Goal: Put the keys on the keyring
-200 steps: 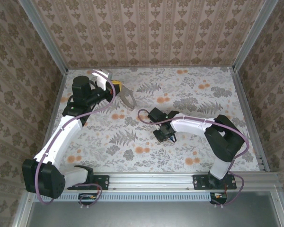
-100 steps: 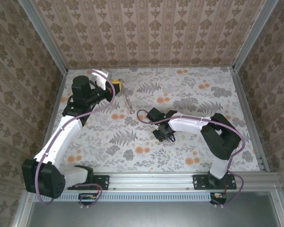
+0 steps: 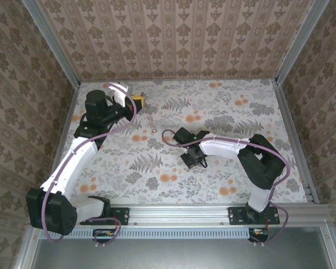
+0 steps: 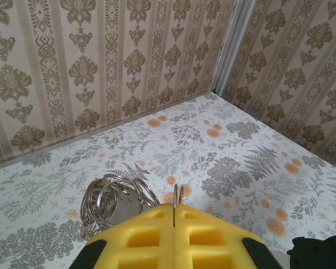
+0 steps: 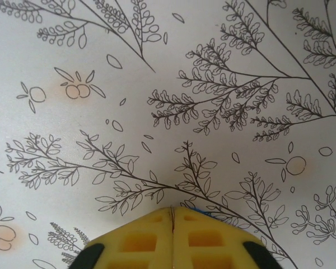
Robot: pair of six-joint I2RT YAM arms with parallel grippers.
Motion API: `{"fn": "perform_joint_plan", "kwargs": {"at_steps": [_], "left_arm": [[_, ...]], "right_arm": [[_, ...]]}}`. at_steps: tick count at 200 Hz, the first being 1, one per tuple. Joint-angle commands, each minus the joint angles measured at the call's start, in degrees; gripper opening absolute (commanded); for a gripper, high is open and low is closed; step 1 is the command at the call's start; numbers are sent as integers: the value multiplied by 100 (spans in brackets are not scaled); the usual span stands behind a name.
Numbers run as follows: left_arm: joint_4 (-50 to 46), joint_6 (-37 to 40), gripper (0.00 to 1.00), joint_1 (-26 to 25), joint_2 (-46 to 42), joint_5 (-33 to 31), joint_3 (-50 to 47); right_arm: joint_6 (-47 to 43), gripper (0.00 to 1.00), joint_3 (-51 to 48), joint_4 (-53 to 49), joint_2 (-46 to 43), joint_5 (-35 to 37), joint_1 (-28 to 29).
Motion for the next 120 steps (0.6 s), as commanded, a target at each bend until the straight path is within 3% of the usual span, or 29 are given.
{"fn": "perform_joint_plan", "kwargs": {"at_steps": [1,61,120], "left_arm": [[284,-105,0,49,-88,129,-9],[308,-140,0,49,-70,176,11],[312,-149,0,23,-73,220,38]], "right_arm": [[-26,2,131,-211,40,137,8],[14,0,208,-282,-583,-177,-129],[11,0,-118,362,-2039,-1986,-792]]}}
